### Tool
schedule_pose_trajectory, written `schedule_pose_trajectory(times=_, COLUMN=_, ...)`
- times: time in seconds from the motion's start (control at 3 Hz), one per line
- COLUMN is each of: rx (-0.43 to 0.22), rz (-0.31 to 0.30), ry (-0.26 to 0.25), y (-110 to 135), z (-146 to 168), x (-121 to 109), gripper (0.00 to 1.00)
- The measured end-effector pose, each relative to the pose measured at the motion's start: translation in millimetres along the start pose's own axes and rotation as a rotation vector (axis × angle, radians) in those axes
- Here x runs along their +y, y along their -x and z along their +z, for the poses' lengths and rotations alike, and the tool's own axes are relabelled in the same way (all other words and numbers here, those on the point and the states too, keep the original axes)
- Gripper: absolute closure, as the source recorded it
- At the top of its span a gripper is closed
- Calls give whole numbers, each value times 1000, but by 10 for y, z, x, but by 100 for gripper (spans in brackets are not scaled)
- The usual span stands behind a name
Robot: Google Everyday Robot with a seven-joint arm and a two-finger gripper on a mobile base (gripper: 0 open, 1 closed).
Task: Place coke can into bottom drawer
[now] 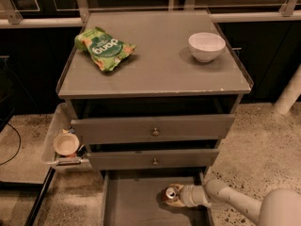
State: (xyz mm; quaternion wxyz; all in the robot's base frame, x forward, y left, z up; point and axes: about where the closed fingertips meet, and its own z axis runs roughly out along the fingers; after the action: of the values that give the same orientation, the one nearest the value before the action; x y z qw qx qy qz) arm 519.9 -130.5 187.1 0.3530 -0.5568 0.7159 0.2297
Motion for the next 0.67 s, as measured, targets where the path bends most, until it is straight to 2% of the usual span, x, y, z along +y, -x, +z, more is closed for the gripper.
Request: schedule_pose_trajectory(times=0.67, rx=0, rz=0, ry=0, y=0, z=1, x=0, gripper=13)
